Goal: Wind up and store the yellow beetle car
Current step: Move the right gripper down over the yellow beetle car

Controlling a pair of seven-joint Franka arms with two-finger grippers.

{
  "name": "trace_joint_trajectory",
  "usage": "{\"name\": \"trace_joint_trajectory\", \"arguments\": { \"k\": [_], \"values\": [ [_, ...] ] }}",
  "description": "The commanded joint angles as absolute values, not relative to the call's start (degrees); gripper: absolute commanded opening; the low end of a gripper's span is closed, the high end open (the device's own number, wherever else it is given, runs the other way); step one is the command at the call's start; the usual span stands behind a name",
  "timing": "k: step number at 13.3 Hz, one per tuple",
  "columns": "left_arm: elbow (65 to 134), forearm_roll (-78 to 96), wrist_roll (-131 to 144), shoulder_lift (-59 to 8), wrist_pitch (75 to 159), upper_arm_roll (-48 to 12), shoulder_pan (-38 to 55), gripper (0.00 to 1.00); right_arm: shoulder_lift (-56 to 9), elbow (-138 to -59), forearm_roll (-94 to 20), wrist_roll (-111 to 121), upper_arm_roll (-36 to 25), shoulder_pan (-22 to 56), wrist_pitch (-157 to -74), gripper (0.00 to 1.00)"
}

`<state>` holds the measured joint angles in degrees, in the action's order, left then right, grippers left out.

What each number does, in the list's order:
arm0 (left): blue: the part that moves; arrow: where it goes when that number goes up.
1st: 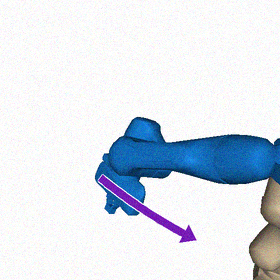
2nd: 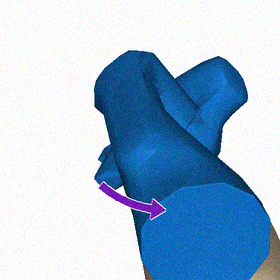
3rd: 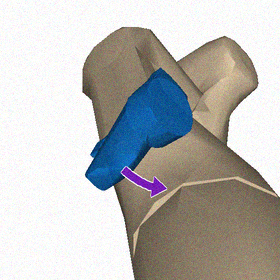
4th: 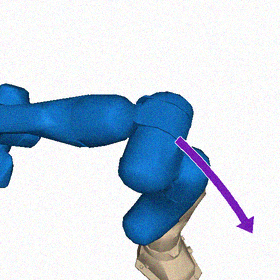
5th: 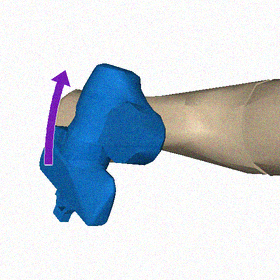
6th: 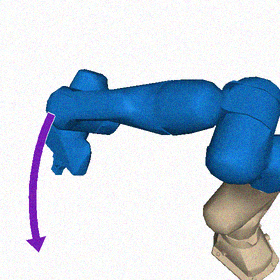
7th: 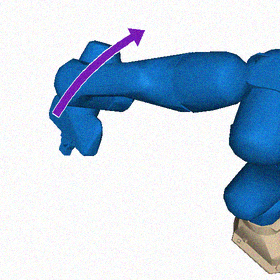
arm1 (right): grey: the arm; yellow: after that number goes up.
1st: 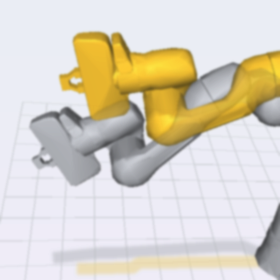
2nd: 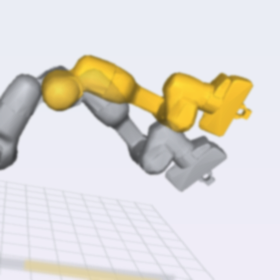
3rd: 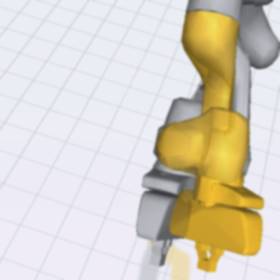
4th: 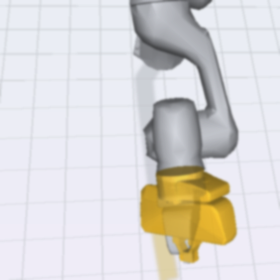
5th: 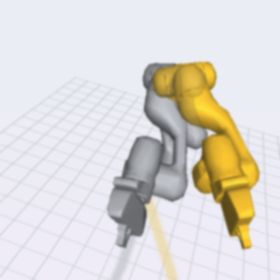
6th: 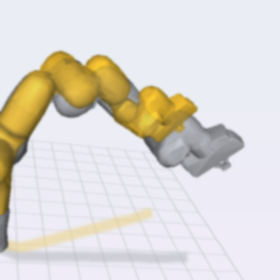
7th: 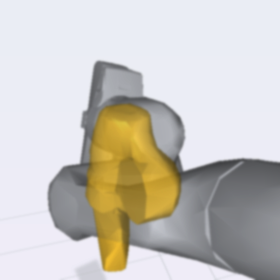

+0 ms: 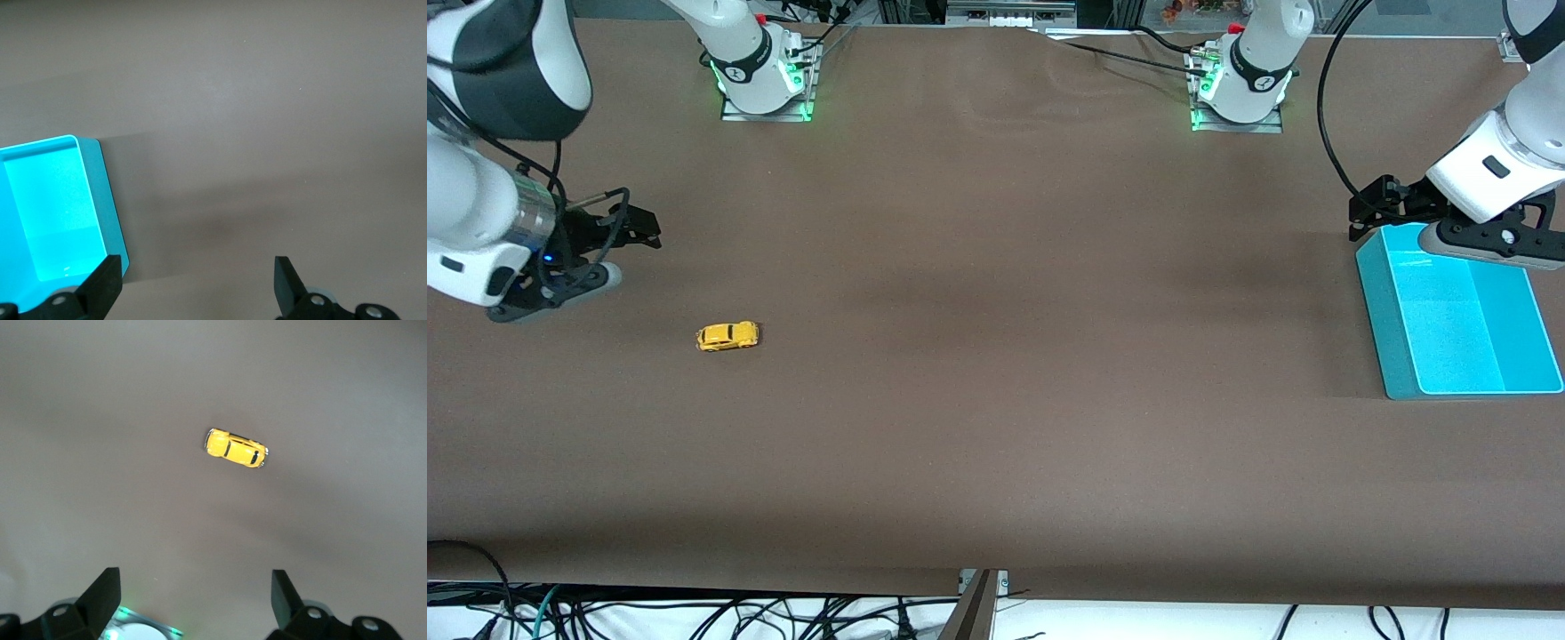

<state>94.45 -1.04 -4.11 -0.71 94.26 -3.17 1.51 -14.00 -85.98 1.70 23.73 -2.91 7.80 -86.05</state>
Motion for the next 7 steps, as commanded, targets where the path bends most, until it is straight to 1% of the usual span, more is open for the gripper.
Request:
{"name": "trace_joint_trajectory", "arguments": {
  "k": [1, 5, 7],
  "values": [
    [92.9, -1.8, -3.8, -1.4, 93.3, -3.3, 1.4, 1.00, -17.7, -86.0, 4.0, 36.5, -2.9, 7.6, -88.7, 1.00],
    [92.8, -1.8, -3.8, -1.4, 93.3, -3.3, 1.4, 1.00, -22.2, -90.1, 3.7, 57.5, -3.1, 6.5, -98.8, 1.00],
    [92.9, -1.8, -3.8, -1.4, 93.3, -3.3, 1.4, 1.00, -22.5, -94.2, 3.8, 64.6, -3.2, 6.3, -105.0, 1.00]
  ]
}}
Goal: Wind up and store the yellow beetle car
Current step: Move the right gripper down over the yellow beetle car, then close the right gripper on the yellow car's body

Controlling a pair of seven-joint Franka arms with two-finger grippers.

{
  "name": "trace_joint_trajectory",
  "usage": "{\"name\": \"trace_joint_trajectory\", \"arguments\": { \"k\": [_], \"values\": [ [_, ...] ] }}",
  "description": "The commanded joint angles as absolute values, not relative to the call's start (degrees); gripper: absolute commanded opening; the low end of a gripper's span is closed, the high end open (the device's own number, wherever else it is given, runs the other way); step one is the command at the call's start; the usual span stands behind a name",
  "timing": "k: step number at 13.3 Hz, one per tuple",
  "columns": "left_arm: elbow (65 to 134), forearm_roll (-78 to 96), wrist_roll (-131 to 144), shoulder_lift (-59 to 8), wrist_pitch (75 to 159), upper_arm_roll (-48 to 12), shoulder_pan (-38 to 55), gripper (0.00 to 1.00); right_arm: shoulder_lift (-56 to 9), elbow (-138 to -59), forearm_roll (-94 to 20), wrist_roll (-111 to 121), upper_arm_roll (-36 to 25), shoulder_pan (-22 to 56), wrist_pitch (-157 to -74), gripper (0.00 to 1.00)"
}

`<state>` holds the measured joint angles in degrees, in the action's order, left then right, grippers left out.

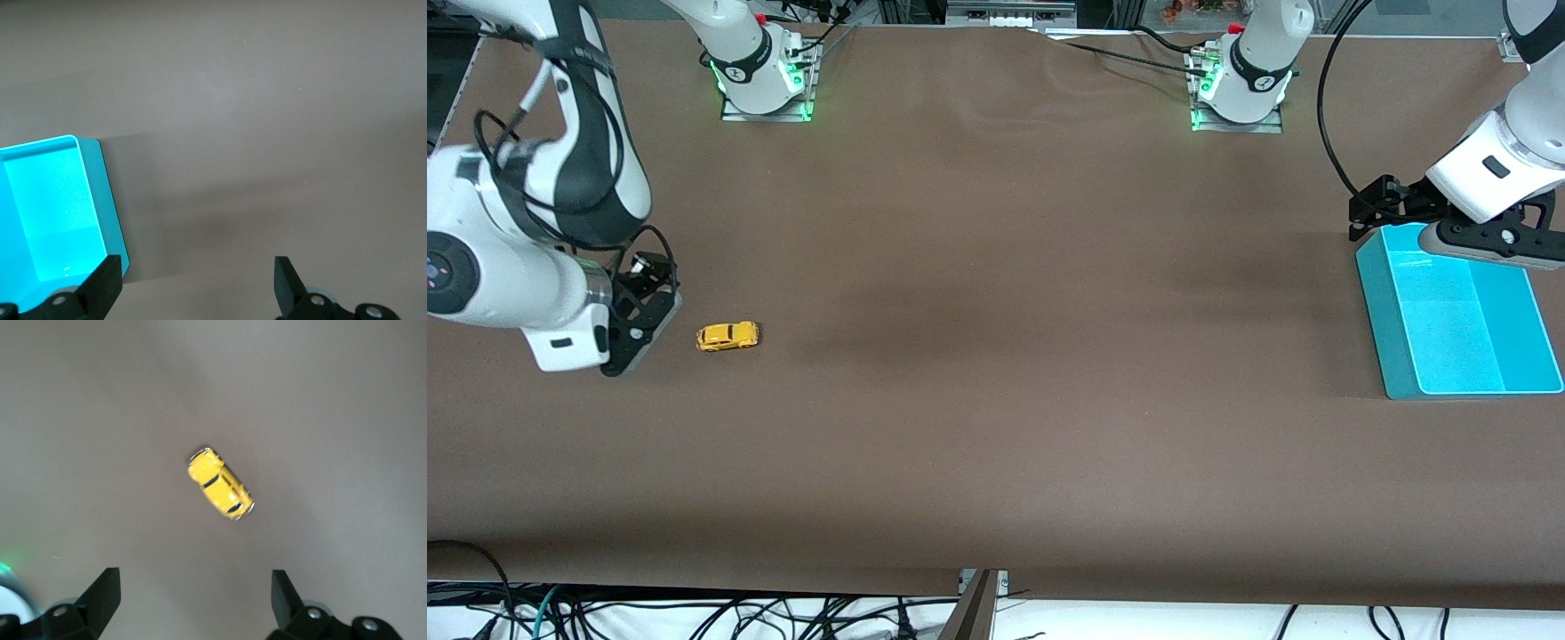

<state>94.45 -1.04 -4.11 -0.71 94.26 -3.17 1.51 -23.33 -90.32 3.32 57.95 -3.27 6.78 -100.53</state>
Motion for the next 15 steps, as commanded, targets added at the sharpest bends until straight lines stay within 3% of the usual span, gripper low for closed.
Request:
{"name": "trace_joint_trajectory", "arguments": {
  "k": [1, 4, 7, 15],
  "values": [
    [92.9, -1.8, -3.8, -1.4, 93.3, -3.3, 1.4, 1.00, -22.6, -97.0, 3.9, 68.3, -3.2, 6.3, -109.2, 1.00],
    [92.9, -1.8, -3.8, -1.4, 93.2, -3.3, 1.4, 1.00, -22.6, -107.1, 3.7, 78.1, -3.1, 6.3, -125.2, 1.00],
    [92.8, -1.8, -3.8, -1.4, 93.3, -3.3, 1.4, 1.00, -22.7, -114.1, 3.8, 82.9, -3.1, 6.3, -135.9, 1.00],
    [92.9, -1.8, -3.8, -1.4, 93.3, -3.3, 1.4, 1.00, -23.1, -124.4, 3.7, 90.3, -3.2, 6.2, -152.3, 0.99]
  ]
}}
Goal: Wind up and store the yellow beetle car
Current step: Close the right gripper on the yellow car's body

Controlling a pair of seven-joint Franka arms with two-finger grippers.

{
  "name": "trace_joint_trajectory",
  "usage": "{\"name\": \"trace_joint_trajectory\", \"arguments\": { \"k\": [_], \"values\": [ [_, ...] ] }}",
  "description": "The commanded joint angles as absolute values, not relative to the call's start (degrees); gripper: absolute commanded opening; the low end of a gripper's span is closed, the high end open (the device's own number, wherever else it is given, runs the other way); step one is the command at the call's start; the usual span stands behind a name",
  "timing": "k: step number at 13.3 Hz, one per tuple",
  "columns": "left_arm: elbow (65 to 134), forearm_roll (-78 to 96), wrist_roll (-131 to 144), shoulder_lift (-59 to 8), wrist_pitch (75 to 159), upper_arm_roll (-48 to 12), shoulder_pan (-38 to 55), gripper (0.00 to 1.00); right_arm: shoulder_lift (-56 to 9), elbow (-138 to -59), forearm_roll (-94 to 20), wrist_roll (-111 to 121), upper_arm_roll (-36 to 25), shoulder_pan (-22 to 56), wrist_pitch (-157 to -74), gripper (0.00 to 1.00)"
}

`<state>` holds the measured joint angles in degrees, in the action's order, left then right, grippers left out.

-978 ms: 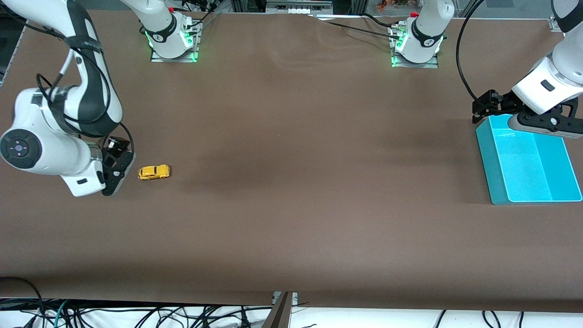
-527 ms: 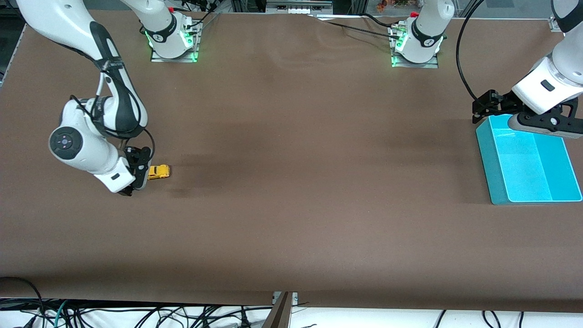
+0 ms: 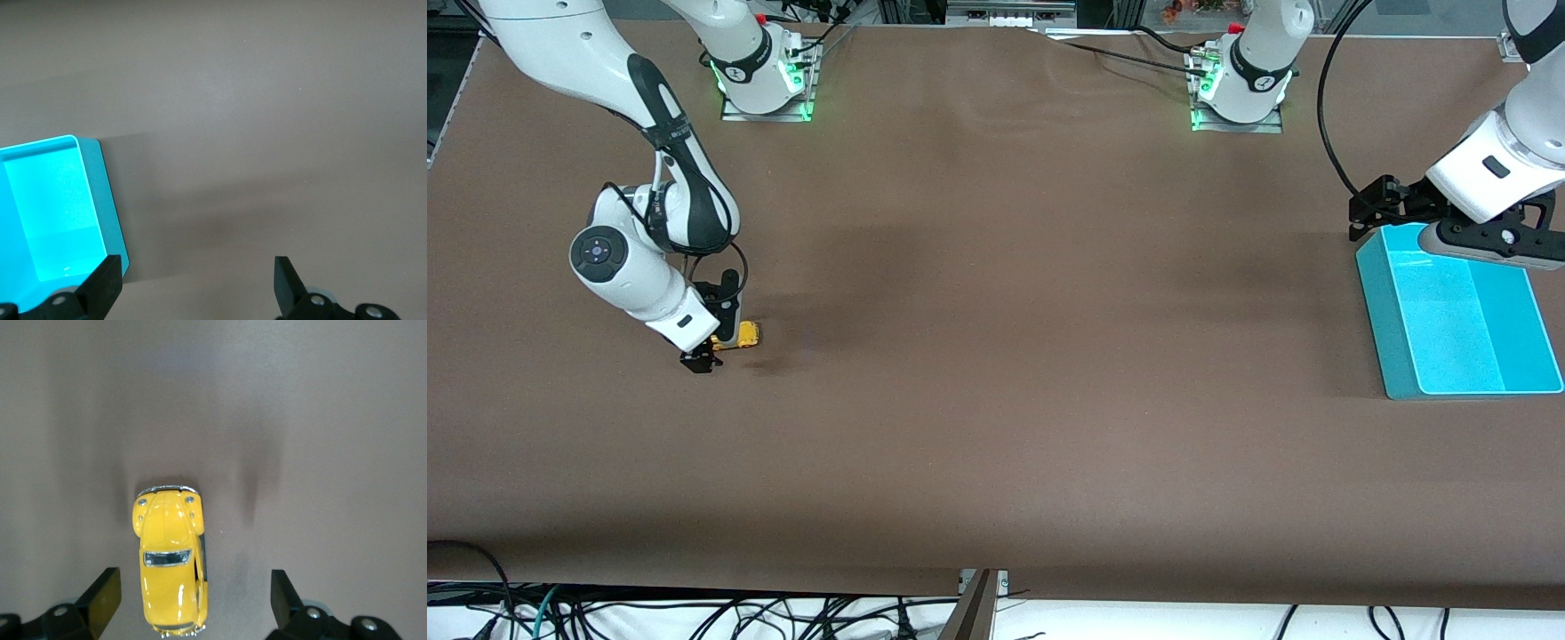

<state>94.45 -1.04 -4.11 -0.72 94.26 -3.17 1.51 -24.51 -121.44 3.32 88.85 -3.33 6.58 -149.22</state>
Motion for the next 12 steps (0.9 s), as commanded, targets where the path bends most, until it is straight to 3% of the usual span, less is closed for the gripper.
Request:
{"name": "trace_joint_trajectory", "arguments": {
  "k": [1, 3, 7, 9, 12],
  "values": [
    [92.8, -1.8, -3.8, -1.4, 93.3, -3.3, 1.4, 1.00, -23.2, -125.0, 3.7, 91.0, -3.2, 6.1, -153.2, 0.99],
    [92.8, -1.8, -3.8, -1.4, 93.3, -3.3, 1.4, 1.00, -23.2, -125.1, 3.7, 93.2, -3.2, 5.1, -153.5, 0.92],
    [92.8, -1.8, -3.8, -1.4, 93.3, -3.3, 1.4, 1.00, -23.2, -125.1, 3.7, 95.1, -3.2, 3.7, -153.6, 0.91],
    [92.9, -1.8, -3.8, -1.4, 93.2, -3.3, 1.4, 1.00, -23.6, -125.1, 3.7, 95.1, -3.2, 3.7, -153.6, 0.85],
    [92.8, -1.8, -3.8, -1.4, 93.3, -3.3, 1.4, 1.00, -24.0, -125.2, 3.8, 95.3, -3.2, 3.7, -153.8, 0.63]
  ]
}}
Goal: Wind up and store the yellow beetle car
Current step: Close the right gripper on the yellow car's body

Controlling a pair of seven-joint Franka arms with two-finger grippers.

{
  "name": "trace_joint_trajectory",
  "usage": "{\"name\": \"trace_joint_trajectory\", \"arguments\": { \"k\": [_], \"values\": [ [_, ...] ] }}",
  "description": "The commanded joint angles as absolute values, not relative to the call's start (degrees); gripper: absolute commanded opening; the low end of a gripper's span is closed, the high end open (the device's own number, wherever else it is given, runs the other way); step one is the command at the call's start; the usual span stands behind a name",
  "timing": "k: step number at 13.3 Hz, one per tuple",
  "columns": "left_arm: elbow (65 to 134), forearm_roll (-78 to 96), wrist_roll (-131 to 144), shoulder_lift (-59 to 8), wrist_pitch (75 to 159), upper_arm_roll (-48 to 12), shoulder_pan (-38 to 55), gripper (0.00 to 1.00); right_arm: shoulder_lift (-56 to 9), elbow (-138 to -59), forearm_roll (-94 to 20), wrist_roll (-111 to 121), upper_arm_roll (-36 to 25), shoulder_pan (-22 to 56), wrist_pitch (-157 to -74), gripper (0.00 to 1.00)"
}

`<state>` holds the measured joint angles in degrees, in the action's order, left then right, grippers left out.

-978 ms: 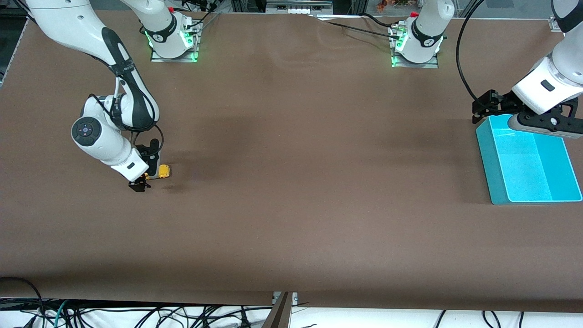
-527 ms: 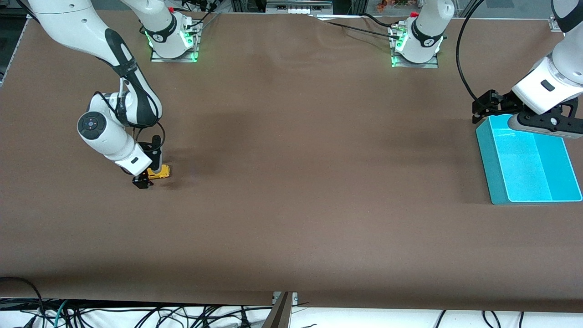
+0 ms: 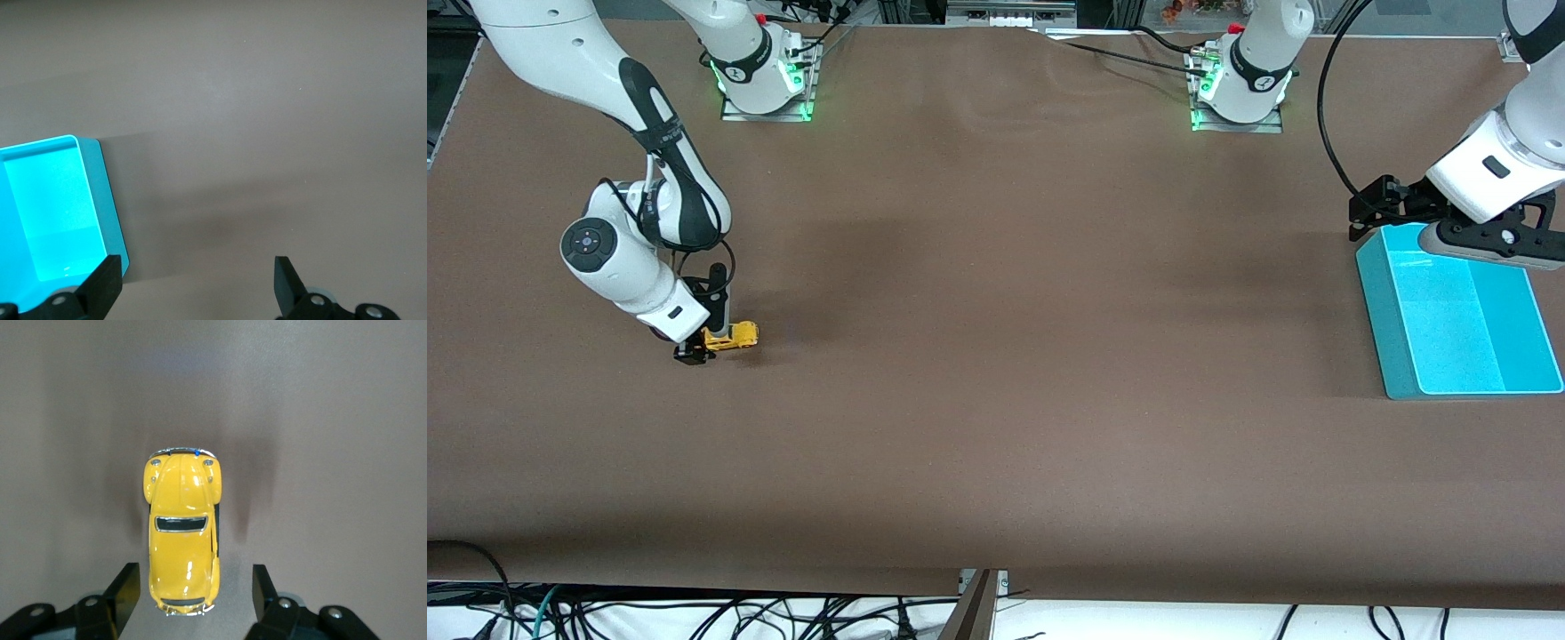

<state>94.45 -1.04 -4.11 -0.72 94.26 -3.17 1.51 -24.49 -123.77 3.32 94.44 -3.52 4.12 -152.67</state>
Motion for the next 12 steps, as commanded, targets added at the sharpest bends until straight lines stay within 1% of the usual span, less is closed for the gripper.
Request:
{"name": "trace_joint_trajectory", "arguments": {
  "k": [1, 2, 3, 4, 5, 8, 10, 12],
  "values": [
    [92.8, -1.8, -3.8, -1.4, 93.3, -3.3, 1.4, 1.00, -24.3, -125.2, 3.8, 95.2, -3.1, 3.7, -154.2, 0.53],
    [92.8, -1.8, -3.8, -1.4, 93.3, -3.3, 1.4, 1.00, -24.3, -125.2, 3.7, 95.2, -3.1, 3.7, -154.2, 0.37],
    [92.8, -1.8, -3.8, -1.4, 93.2, -3.3, 1.4, 1.00, -24.4, -125.2, 3.7, 95.1, -3.1, 3.7, -154.2, 0.25],
    [92.9, -1.8, -3.8, -1.4, 93.3, -3.3, 1.4, 1.00, -24.5, -125.2, 3.7, 95.1, -3.1, 3.7, -154.2, 0.18],
    [92.9, -1.8, -3.8, -1.4, 93.2, -3.3, 1.4, 1.00, -24.9, -125.2, 3.5, 95.1, -3.1, 3.7, -154.2, 0.14],
    [92.8, -1.8, -3.8, -1.4, 93.2, -3.3, 1.4, 1.00, -25.6, -125.2, 3.2, 95.0, -3.1, 3.0, -154.2, 0.14],
    [92.8, -1.8, -3.8, -1.4, 93.3, -3.3, 1.4, 1.00, -26.3, -125.0, 3.3, 95.7, -3.2, 0.5, -154.2, 0.14],
    [92.9, -1.8, -3.8, -1.4, 93.3, -3.3, 1.4, 1.00, -27.3, -124.3, 3.3, 100.6, -3.2, -3.7, -155.5, 0.14]
  ]
}}
